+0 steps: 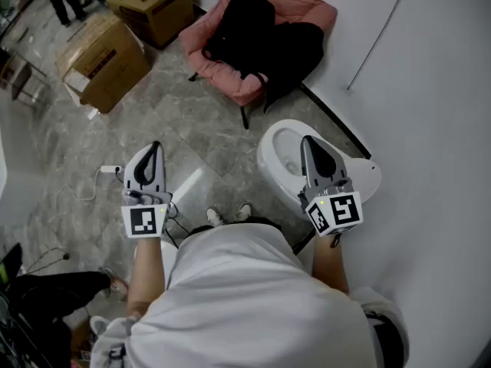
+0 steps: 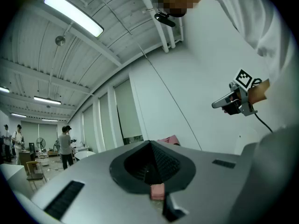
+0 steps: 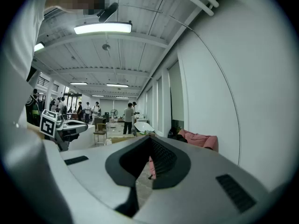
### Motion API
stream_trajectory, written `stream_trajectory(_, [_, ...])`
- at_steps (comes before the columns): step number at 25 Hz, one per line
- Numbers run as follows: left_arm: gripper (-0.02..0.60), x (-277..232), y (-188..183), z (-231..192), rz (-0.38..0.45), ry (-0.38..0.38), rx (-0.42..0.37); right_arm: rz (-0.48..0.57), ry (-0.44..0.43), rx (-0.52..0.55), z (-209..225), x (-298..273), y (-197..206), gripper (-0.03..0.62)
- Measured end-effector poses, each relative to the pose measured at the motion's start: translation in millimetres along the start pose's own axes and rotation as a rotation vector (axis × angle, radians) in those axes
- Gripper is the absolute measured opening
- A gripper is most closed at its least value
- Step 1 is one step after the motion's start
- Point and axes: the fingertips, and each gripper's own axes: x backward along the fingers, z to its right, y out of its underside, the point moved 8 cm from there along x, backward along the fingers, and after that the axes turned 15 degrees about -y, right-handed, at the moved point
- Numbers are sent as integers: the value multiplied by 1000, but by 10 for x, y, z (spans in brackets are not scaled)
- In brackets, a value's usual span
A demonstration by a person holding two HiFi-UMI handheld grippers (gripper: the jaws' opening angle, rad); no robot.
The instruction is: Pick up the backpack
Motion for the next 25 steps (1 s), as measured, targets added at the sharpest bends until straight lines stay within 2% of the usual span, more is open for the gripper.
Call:
stream_trajectory(5, [15, -57, 4, 91, -7, 6, -6, -3, -2, 4, 102, 14, 20, 20])
stream_trajectory(10, [15, -131, -10, 198, -17, 7, -7, 49, -47, -62, 233, 54, 18, 20])
stream_trajectory(15, [15, -222, -24, 358, -27, 13, -7, 23, -51, -63, 375, 85, 97, 21])
stream_trajectory(21, [15, -417, -38, 603, -37, 46, -19, 2, -35, -122, 634, 162, 267, 21])
stream_trajectory(25, [15, -601, 125, 755, -75, 59, 0, -36, -24, -157, 824, 135, 465, 21])
